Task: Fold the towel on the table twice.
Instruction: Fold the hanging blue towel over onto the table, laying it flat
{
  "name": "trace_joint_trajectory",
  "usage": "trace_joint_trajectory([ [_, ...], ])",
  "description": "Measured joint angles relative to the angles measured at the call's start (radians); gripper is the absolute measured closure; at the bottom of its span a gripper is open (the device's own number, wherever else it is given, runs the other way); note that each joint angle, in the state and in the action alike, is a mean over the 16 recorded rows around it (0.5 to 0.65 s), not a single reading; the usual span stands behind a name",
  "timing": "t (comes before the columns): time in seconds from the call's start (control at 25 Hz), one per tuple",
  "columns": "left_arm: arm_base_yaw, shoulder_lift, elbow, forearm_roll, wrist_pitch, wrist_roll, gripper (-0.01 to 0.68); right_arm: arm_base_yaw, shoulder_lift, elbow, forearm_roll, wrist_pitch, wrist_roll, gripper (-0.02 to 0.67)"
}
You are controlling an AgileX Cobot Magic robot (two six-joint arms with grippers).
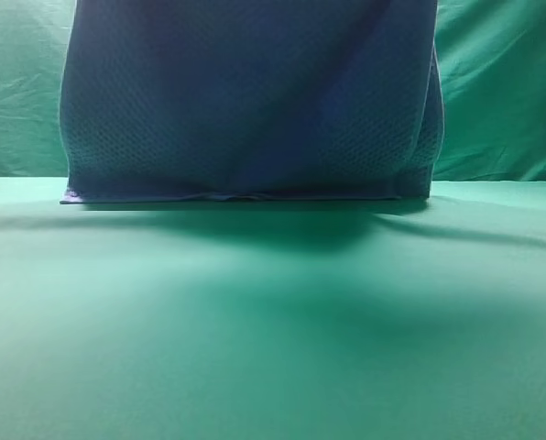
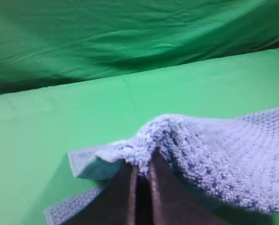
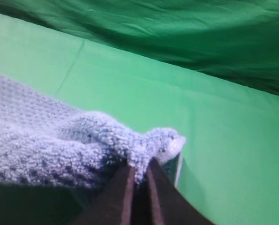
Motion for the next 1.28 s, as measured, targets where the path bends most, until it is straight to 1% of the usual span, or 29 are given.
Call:
trace_joint_trajectory([
  [0.32, -0.034, -0.204, 0.340, -0.025, -0.125, 0.005, 0.673, 0.021, -0.175, 0.254, 0.007, -0.054, -0.003, 0.649],
  [0.56, -0.047, -0.374, 0.554, -0.028, -0.171, 0.009, 0.673, 0.053, -0.334, 0.457, 0.013, -0.078, -0.001, 0.649],
  [0.88, -0.050, -0.593, 0.766, -0.035, -0.143, 0.010, 0.673, 0.083, -0.558, 0.712, 0.056, -0.090, 0.007, 0.649],
  [1.28, -0.054, -0.854, 1.008, -0.094, -0.042, 0.010, 0.673, 0.089, -0.795, 0.960, 0.166, -0.034, -0.012, 0.649],
])
